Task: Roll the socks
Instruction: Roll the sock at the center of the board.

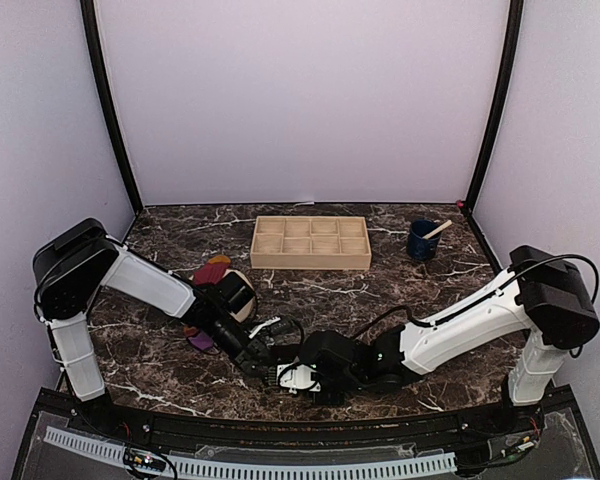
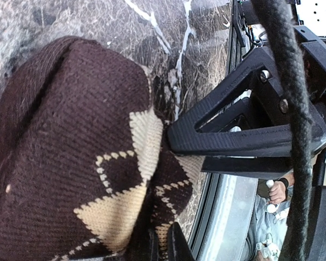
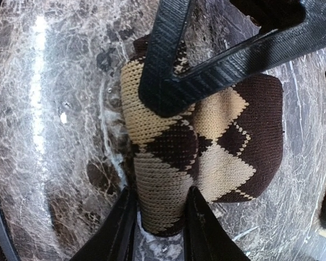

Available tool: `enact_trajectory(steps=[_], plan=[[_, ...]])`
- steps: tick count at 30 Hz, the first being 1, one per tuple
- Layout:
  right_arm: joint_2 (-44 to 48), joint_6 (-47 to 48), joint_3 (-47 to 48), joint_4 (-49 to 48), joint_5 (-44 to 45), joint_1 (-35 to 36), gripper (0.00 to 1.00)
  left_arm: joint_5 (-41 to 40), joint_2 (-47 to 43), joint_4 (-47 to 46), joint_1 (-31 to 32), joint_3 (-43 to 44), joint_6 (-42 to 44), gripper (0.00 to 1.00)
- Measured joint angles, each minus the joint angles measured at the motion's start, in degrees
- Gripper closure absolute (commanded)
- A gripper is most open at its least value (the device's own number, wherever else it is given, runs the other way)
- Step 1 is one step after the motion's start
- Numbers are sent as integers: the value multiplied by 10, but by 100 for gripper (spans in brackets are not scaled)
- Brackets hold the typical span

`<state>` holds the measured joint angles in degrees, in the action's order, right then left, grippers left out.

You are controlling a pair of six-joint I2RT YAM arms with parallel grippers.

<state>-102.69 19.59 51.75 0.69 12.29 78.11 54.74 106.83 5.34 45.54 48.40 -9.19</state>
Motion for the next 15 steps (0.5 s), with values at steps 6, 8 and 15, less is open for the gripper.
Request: enact_trajectory(steps=[6, 8, 15], plan=[[-11, 1, 8, -3, 4, 1, 81, 5, 4, 8, -1, 4, 5, 100], [-16, 0, 13, -2, 4, 1, 84, 6, 4, 10, -1, 4, 6, 100], [-21, -11, 25, 11, -18, -13, 91, 3, 4, 13, -3, 4, 5, 100]])
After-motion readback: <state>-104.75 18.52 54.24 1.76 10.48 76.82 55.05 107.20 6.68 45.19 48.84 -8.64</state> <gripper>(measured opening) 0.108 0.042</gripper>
